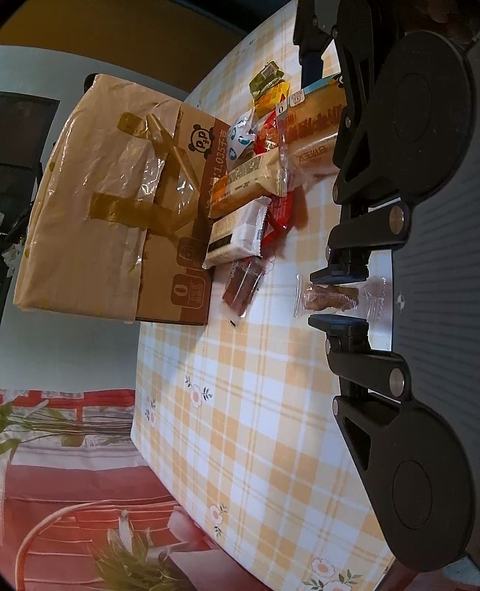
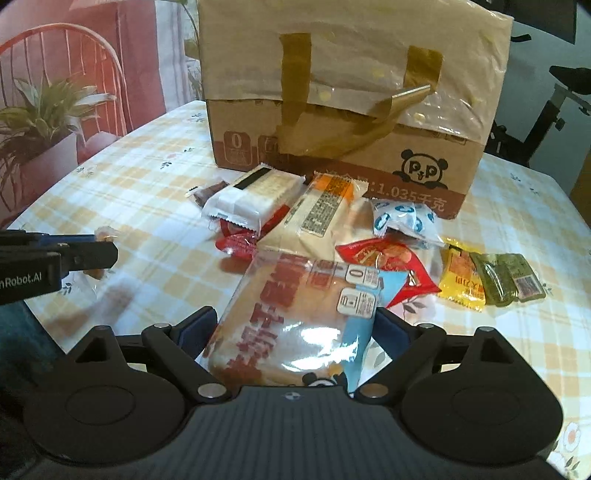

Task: Organize snacks
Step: 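Grasp the blue-and-white bread package with the right gripper while the left gripper lifts its snack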

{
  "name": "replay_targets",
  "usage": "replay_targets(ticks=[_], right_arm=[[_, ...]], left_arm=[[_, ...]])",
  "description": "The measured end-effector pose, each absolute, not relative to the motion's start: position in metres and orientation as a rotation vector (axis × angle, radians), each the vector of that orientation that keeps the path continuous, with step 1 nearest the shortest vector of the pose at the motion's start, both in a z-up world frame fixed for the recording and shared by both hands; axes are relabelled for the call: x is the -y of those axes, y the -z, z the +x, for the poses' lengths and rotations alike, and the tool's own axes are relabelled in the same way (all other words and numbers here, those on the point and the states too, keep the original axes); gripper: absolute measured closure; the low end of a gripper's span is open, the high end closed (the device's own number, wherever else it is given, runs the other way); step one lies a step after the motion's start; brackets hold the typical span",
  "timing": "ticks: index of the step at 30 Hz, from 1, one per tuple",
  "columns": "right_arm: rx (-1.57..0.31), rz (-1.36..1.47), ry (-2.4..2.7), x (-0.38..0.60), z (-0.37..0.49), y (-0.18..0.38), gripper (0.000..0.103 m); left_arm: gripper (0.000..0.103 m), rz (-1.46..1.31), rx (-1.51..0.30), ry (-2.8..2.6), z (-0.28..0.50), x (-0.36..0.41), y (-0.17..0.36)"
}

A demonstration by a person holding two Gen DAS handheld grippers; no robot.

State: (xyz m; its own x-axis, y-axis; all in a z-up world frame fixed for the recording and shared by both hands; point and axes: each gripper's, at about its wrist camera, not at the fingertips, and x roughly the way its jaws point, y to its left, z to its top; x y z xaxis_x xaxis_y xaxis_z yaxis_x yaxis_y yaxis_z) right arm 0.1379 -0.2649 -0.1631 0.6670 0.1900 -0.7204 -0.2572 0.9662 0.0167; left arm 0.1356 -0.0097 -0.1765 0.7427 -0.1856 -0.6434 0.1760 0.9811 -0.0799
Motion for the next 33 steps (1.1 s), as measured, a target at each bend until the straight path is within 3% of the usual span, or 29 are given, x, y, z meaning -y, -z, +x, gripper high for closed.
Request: replay_targets(ticks=[12, 24, 33], right_arm=[[-0.759, 0.000, -0.298, 0.281, 0.128, 0.163, 0.024], [-0.628, 0.072, -0.283, 0.304, 0.113, 0.145, 0.024], [-0.491, 0.025, -0.245, 0.315, 0.107, 0.125, 0.024]], left_arm=[[0.085, -0.027, -0.699, 0.193, 0.134, 0.009, 0.176], [0.085, -0.033, -0.675, 0.205, 0.130, 0.007, 0.169], [0.085, -0.083, -0.597, 0.198, 0.137, -0.002, 0.135]])
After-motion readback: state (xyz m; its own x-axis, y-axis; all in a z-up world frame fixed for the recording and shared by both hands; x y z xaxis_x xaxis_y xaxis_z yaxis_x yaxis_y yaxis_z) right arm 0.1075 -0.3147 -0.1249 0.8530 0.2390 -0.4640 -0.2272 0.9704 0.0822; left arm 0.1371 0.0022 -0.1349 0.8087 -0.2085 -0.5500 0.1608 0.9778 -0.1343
